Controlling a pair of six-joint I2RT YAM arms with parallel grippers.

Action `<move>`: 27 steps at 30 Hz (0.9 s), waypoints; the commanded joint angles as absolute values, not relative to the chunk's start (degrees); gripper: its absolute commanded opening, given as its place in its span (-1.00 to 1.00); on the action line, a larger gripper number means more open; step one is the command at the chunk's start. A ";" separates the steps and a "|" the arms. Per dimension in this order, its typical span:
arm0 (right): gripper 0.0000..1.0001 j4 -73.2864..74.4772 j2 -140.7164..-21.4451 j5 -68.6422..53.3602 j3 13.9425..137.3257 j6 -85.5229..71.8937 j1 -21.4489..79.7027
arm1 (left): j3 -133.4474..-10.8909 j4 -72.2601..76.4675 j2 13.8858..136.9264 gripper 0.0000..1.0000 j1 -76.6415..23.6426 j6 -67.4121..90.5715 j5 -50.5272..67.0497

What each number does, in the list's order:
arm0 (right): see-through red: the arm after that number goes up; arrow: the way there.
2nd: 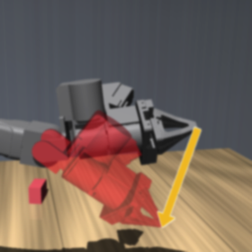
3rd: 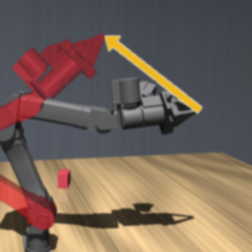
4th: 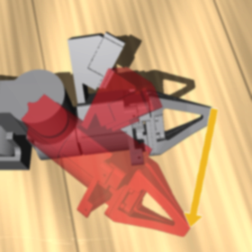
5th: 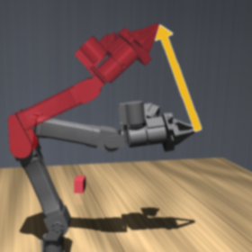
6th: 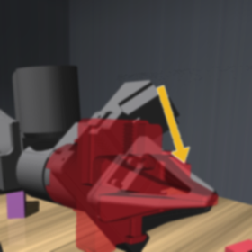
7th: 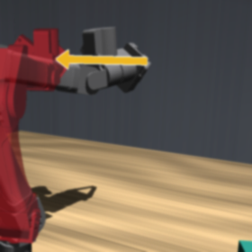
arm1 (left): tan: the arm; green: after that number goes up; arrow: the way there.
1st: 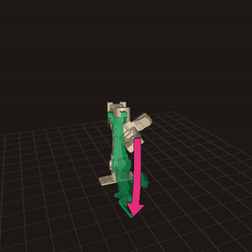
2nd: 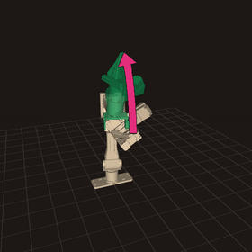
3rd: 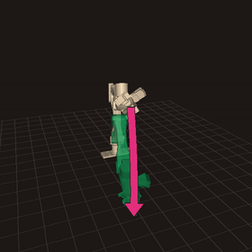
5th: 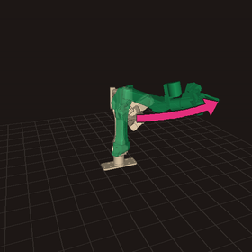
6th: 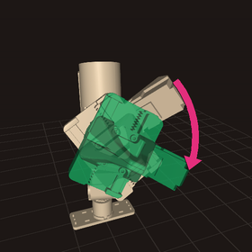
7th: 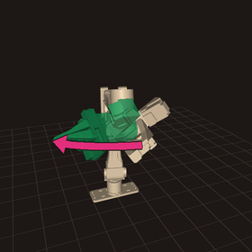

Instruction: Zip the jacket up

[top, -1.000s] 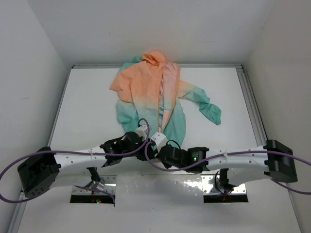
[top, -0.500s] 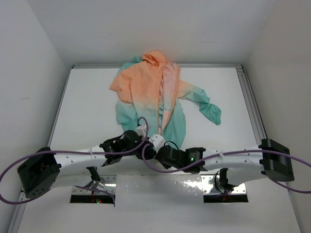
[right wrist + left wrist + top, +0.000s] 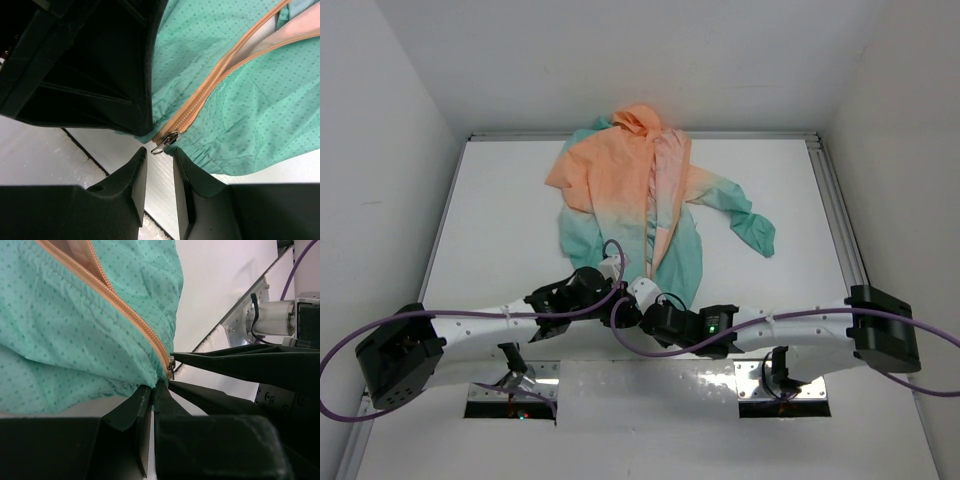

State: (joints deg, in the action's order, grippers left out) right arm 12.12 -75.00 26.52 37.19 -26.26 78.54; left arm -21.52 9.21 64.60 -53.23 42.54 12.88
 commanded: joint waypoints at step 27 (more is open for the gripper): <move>-1.00 8.00 -74.18 29.45 38.32 -27.16 79.45 | -18.90 14.50 63.02 -1.00 -52.73 43.33 15.12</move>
